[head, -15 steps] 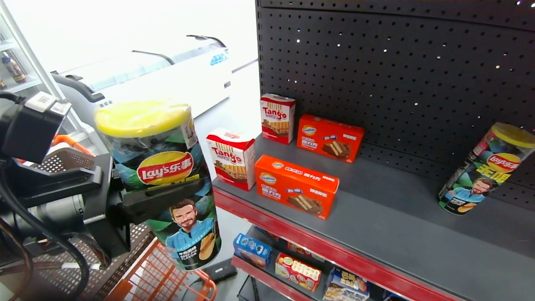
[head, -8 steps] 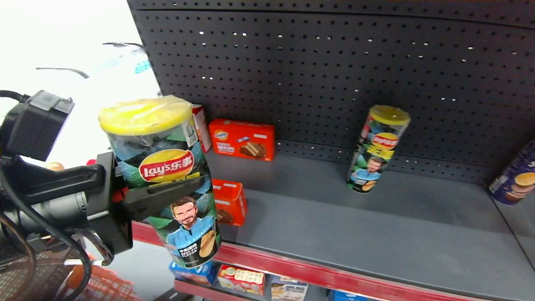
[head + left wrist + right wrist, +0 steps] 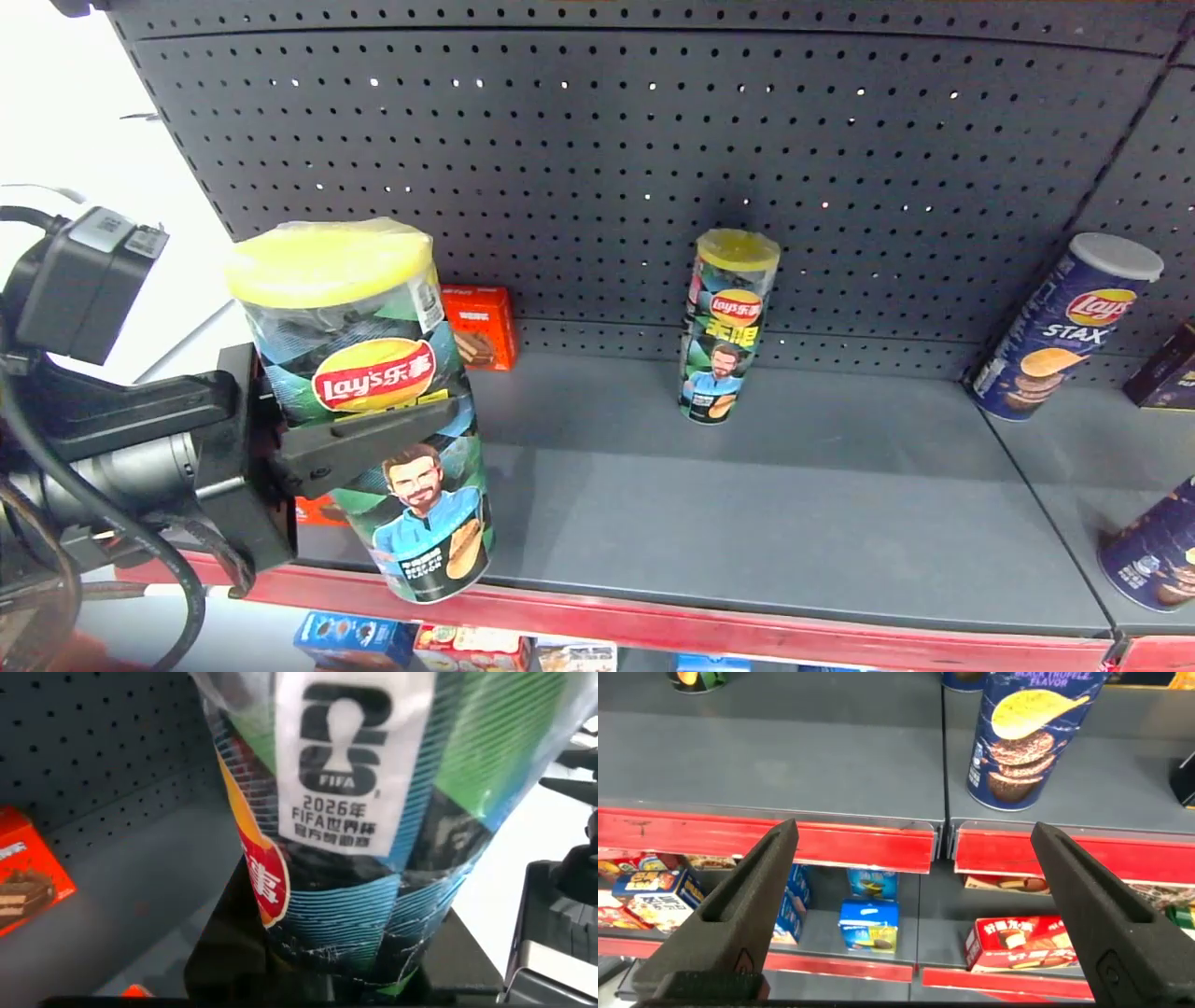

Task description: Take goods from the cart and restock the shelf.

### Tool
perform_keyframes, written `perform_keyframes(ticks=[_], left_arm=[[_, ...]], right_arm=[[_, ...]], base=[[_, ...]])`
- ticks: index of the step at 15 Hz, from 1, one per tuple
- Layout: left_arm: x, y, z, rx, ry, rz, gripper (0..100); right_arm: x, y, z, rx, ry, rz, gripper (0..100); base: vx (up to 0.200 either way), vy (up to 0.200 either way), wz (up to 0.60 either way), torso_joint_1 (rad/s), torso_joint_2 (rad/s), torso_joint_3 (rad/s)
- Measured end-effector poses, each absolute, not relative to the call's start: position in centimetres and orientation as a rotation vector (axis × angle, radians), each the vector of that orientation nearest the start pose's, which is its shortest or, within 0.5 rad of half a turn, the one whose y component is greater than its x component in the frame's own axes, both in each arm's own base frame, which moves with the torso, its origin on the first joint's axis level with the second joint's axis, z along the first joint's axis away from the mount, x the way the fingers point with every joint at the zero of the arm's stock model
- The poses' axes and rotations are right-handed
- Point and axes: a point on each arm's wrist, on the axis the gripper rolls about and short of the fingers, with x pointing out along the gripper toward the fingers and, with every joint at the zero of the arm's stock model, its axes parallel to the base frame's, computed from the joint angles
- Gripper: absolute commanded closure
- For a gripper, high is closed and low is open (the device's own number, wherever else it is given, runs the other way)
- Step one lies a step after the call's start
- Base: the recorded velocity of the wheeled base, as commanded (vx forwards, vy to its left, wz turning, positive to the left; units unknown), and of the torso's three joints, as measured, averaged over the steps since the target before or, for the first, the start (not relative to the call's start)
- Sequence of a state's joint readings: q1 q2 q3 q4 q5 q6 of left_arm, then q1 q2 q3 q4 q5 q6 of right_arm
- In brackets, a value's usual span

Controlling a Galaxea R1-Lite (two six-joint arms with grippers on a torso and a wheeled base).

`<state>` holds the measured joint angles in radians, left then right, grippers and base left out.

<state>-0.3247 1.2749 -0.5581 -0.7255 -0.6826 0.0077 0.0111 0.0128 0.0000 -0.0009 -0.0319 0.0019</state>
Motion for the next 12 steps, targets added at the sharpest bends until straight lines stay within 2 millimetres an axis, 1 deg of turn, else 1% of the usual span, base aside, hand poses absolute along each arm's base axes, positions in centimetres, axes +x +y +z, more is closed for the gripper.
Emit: perform_keyframes(ticks=[1,7,8,12], left_arm=[[17.64,-7.44,22.91,0.008,-0.01,-1.008,100],[17.57,-7.42,22.89,0.008,-0.009,-1.008,100],[17.57,-7.42,22.9,0.008,-0.011,-1.009,100],[17.58,-7.43,22.84,0.007,-0.005,-1.009,100]], right_arm=[[-2.18,-0.1,7.59,0.002,0.012,-0.021,0],[-2.18,-0.09,7.59,0.001,0.011,-0.022,0],[-2.18,-0.09,7.59,0.001,0.011,-0.022,0],[-2.18,-0.09,7.57,0.001,0.013,-0.02,0]], base=[[0.0,0.0,-0.6,0.007,0.0,0.007],[0.0,0.0,0.0,0.0,0.0,0.0],[0.0,0.0,-0.6,0.017,0.0,0.007],[0.0,0.0,0.0,0.0,0.0,0.0]])
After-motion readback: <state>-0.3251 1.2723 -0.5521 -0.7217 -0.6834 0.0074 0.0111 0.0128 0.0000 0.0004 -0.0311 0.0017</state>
